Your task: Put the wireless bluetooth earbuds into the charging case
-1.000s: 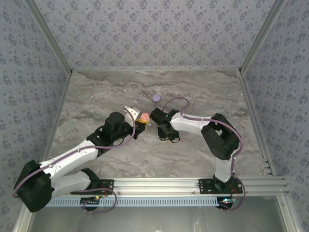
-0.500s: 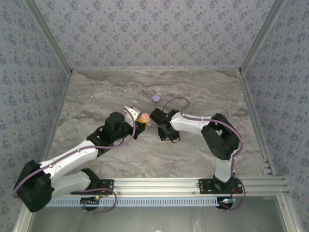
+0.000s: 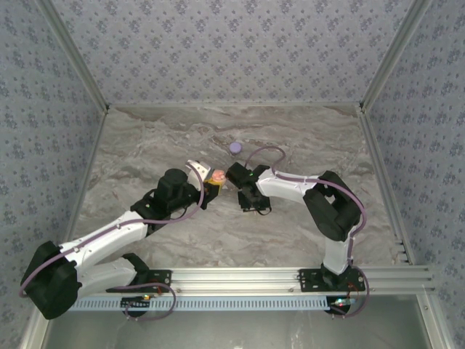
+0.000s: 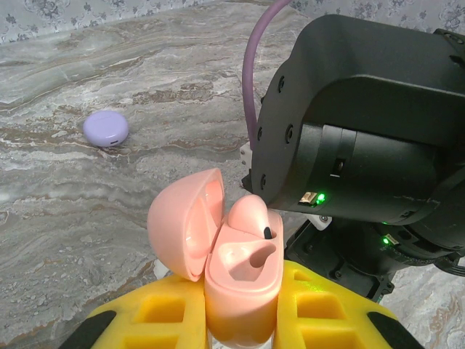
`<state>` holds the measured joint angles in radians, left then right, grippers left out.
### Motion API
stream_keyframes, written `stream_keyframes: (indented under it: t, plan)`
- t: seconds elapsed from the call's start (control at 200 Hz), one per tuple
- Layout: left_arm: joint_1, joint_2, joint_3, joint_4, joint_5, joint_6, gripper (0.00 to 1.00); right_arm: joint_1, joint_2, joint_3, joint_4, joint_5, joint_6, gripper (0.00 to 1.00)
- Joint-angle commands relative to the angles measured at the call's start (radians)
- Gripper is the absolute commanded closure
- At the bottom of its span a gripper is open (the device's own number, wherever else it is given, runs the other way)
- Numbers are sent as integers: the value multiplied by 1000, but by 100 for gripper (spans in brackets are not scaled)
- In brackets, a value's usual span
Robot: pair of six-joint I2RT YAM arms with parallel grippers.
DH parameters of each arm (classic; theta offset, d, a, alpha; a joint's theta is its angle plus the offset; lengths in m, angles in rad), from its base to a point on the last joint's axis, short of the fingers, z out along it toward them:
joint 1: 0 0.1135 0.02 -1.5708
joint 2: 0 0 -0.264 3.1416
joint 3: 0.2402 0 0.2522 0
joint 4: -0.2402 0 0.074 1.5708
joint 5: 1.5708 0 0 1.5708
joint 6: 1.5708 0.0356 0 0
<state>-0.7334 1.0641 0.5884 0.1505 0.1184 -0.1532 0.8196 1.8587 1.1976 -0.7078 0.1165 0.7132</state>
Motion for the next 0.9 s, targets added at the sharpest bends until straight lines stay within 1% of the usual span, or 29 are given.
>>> stream_keyframes:
  t: [0.0, 0.035, 0.065, 0.34, 0.44, 0.555, 0.894]
  plan:
    - [-5, 3, 37, 24, 7, 10, 90, 5, 7, 3, -30, 4, -1, 69]
    - [-6, 3, 37, 26, 7, 10, 90, 5, 9, 3, -29, 6, -1, 69]
    - [-6, 6, 36, 26, 6, 10, 90, 5, 12, -30, -28, 5, 0, 69]
    - [-6, 7, 39, 23, 6, 9, 90, 6, 31, -35, -15, -1, 5, 69]
    - [-6, 8, 39, 21, 6, 9, 90, 7, 29, -36, -16, 3, 5, 73]
    - [-5, 8, 37, 22, 6, 7, 90, 7, 18, -39, -12, 12, 3, 75]
    - [-6, 32, 39, 10, -20, -6, 90, -7, -66, -94, 63, 19, -14, 76]
